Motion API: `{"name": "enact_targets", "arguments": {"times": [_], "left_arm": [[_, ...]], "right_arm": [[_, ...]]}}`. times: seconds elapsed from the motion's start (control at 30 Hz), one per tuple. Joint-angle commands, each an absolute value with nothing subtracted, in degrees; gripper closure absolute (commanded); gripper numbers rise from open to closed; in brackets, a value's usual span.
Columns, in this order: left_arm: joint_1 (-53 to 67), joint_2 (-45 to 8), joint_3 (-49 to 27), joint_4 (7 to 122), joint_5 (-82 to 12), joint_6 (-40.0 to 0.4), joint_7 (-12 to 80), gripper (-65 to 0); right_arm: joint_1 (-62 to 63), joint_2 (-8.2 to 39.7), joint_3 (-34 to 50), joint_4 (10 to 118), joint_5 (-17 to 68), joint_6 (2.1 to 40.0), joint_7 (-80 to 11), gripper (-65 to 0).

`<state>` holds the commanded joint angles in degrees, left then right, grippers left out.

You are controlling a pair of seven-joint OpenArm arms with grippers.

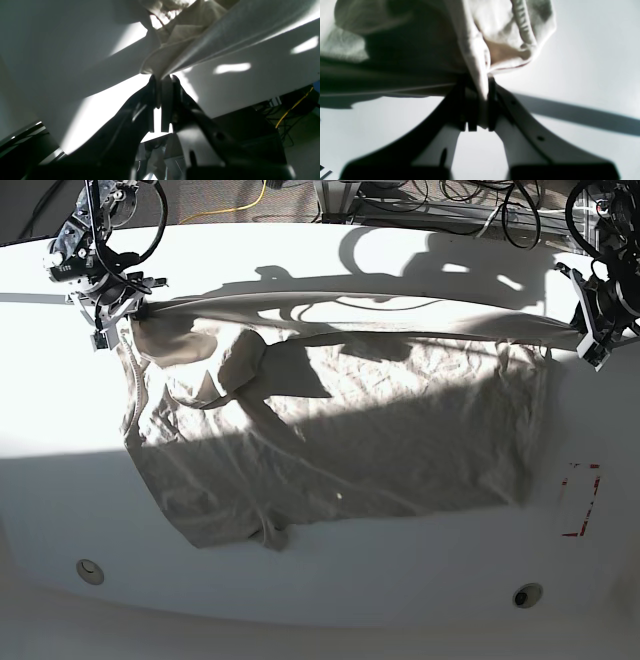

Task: Layout the t-shirt on the table in an organized manner, then fold the t-shirt properly
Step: 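Pull the held edge taut with both grippers, spreading them apart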

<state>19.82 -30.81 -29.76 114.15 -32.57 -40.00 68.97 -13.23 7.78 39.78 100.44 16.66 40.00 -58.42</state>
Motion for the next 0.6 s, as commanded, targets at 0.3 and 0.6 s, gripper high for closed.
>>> {"name": "enact_targets", "arguments": {"times": [0.3, 0.6], "left_arm": [[11.65, -30.73, -23.87, 113.98, -32.57, -40.00, 69.05, -0.3], [8.31, -30.73, -20.70, 112.13, -32.48, -40.00, 69.05, -0.4]], "right_arm": [[-12.00, 7.78, 39.69, 100.53, 16.66, 40.00, -58.42, -3.6], [-9.54, 8.13, 39.69, 100.53, 16.57, 40.00, -58.42, -3.6]]}}
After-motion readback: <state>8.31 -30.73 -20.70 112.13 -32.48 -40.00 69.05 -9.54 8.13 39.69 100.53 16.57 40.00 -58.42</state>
